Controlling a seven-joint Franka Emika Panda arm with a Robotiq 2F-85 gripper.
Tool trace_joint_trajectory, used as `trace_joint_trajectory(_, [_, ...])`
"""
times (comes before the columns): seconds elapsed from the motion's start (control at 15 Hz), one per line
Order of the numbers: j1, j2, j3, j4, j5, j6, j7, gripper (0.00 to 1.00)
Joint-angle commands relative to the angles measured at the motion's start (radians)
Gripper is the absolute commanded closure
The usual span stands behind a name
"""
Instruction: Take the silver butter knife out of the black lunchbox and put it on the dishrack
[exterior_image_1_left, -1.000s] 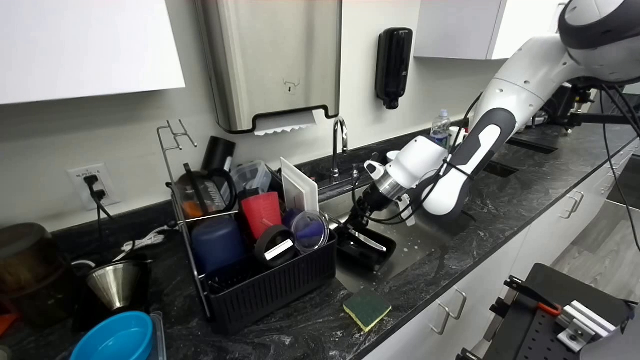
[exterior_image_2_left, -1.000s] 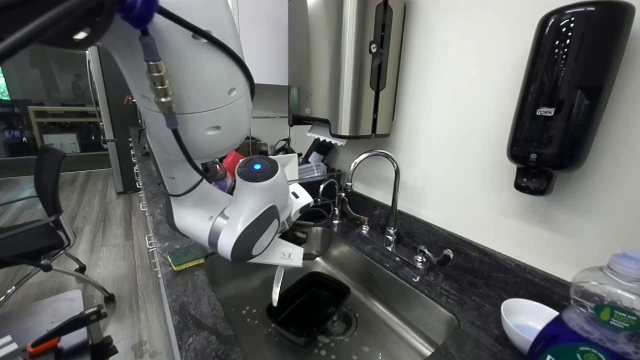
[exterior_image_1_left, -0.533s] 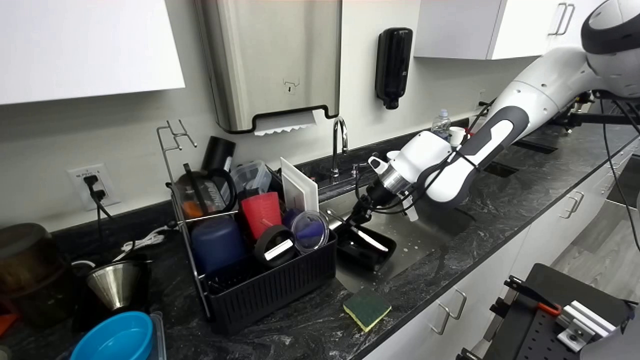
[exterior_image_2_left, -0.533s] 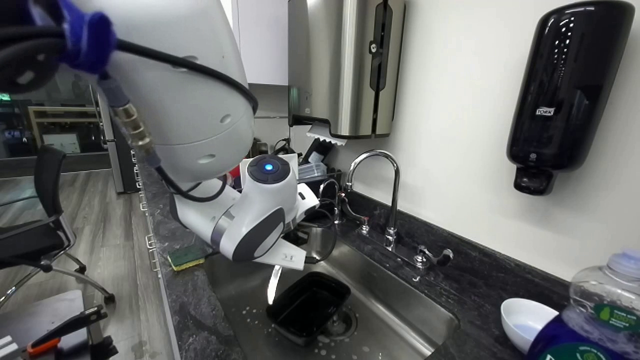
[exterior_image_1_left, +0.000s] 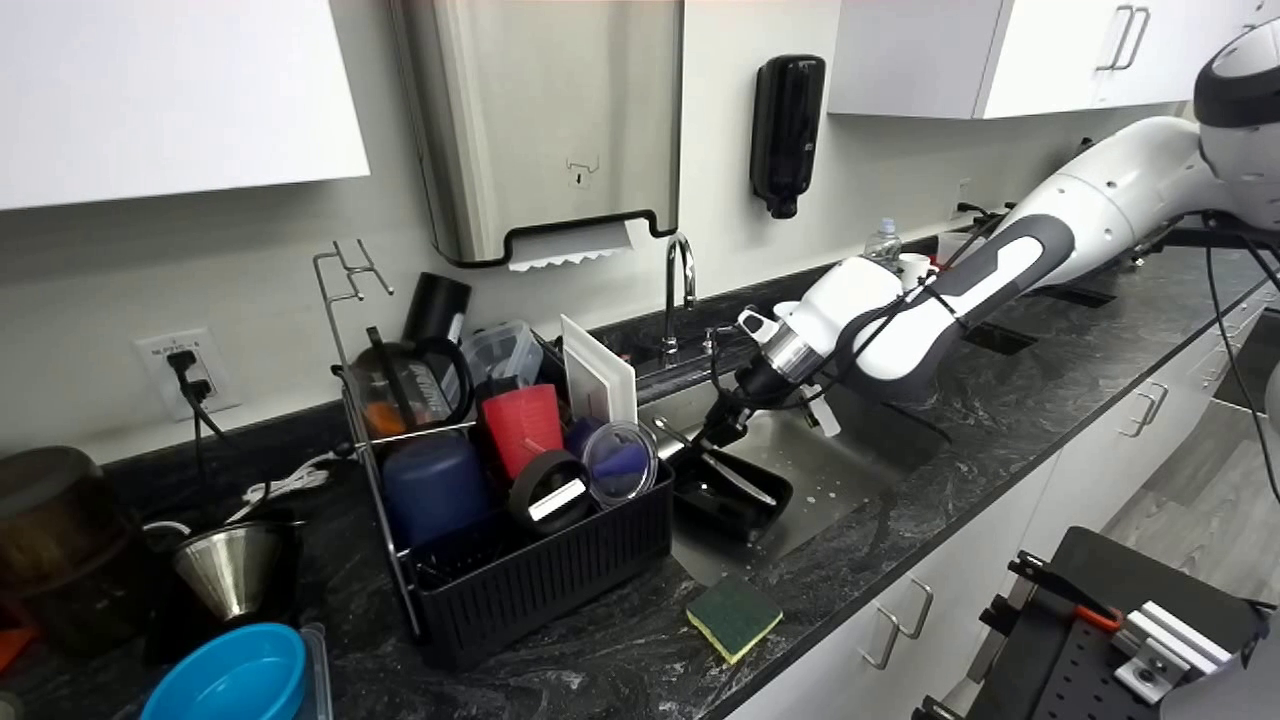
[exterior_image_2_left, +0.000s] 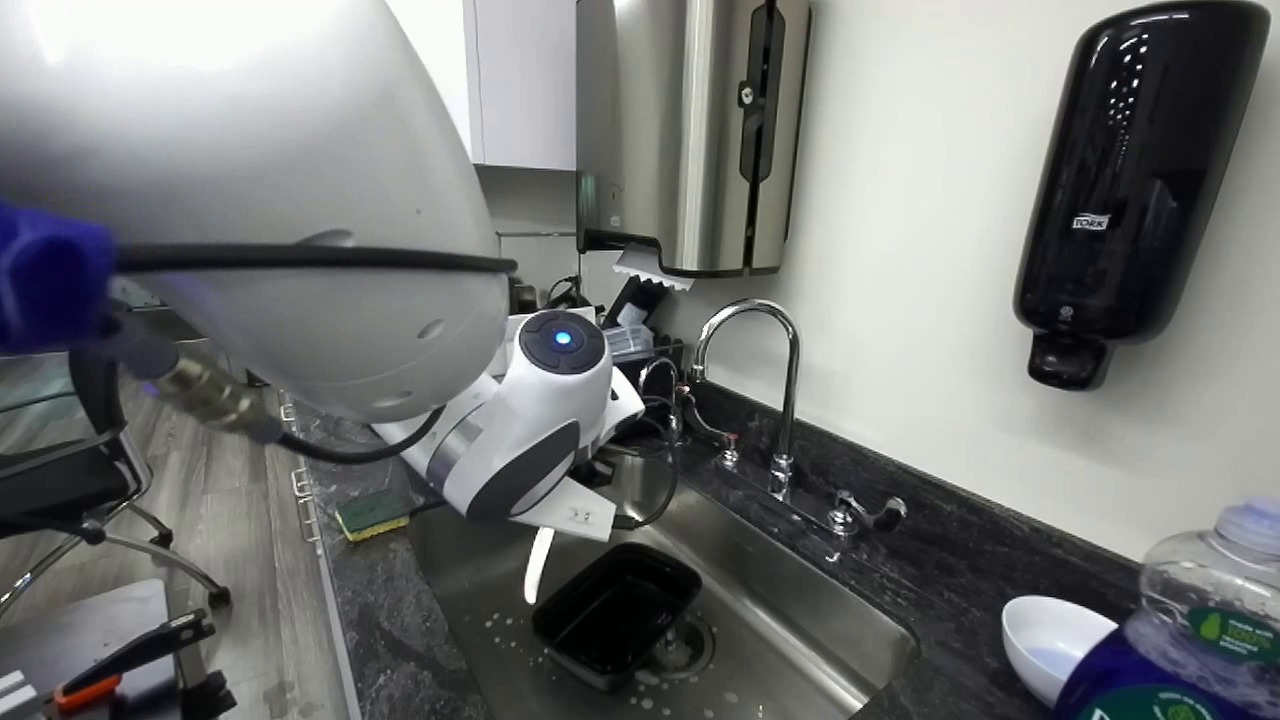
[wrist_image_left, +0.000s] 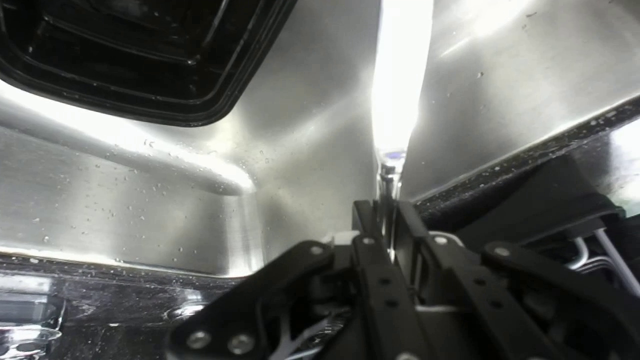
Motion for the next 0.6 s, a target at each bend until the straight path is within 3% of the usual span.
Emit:
trace_joint_trajectory(0.0, [-0.05, 0.065, 0.051, 0.005, 0.068, -0.069, -0.111, 0.97])
trace_joint_trajectory(0.53, [-0.064, 0.083, 0.085, 0.015, 0.256, -0.115, -0.272, 0.97])
